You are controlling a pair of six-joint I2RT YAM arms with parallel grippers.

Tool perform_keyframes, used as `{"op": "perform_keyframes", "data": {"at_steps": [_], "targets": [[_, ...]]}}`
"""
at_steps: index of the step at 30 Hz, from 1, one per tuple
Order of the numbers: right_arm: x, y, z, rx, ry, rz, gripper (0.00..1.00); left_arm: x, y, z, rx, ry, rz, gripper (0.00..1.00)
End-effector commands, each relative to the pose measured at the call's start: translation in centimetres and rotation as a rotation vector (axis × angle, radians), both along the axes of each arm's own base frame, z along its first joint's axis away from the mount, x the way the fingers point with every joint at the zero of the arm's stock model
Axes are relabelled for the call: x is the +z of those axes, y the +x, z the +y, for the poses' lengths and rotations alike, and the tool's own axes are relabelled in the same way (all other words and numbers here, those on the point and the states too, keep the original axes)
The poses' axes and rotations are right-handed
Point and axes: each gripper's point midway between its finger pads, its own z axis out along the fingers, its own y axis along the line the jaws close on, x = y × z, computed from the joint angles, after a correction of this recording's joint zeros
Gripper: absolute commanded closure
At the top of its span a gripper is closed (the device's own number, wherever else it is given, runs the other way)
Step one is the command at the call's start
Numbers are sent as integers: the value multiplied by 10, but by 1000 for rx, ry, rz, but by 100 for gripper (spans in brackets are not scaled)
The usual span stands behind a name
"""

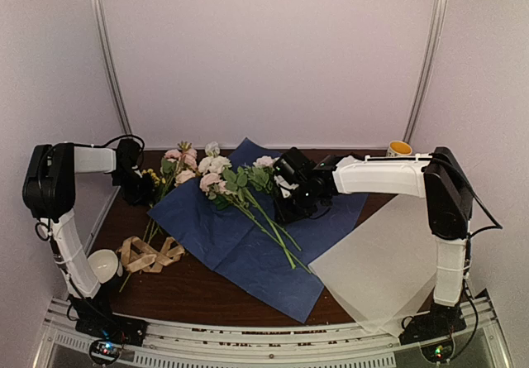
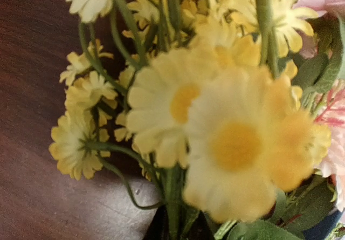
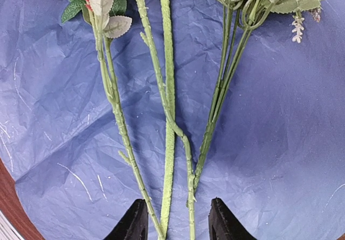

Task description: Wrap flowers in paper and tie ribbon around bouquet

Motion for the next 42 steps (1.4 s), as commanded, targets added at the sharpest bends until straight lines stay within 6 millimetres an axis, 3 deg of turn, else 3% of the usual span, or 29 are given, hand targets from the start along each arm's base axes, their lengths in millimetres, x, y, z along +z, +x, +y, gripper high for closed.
{"op": "perform_keyframes", "data": {"at_steps": [1, 4, 6, 7, 10, 15, 20, 23, 24, 27, 31, 33, 37, 42], "targets": [[16, 4, -3, 0, 10, -36, 61, 39, 3, 15, 31, 54, -104, 92], [19, 5, -1, 5, 14, -39, 61, 53, 3, 17, 21, 70, -144, 82], [22, 7, -1, 4, 14, -47, 61, 51, 3, 18, 15, 76, -140, 77], [24, 7, -1, 4, 16, -51, 61, 49, 3, 18, 16, 76, -131, 79], [25, 7, -2, 6, 9, -54, 61, 45, 3, 18, 23, 69, -123, 100], [26, 5, -7, 3, -6, -62, 61, 58, 3, 21, 33, 86, -164, 100], [34, 6, -5, 8, 10, -76, 60, 118, -12, 55, 143, 260, -330, 100], [46, 5, 6, 53, 71, -83, 60, 186, -24, 62, 178, 364, -572, 100], [53, 2, 14, 83, 113, -85, 60, 211, -26, 55, 150, 371, -657, 100], [91, -14, 45, 216, 330, -99, 60, 282, -31, 2, -55, 323, -894, 100], [183, -41, 87, 412, 728, -196, 56, 353, -64, -107, -421, 68, -1210, 100], [221, -54, 98, 481, 876, -221, 55, 391, -88, -147, -534, -125, -1371, 100], [280, -66, 109, 538, 1093, -271, 53, 432, -121, -197, -668, -376, -1508, 100], [306, -60, 116, 501, 1212, -284, 46, 446, -141, -243, -810, -516, -1524, 100]]}}
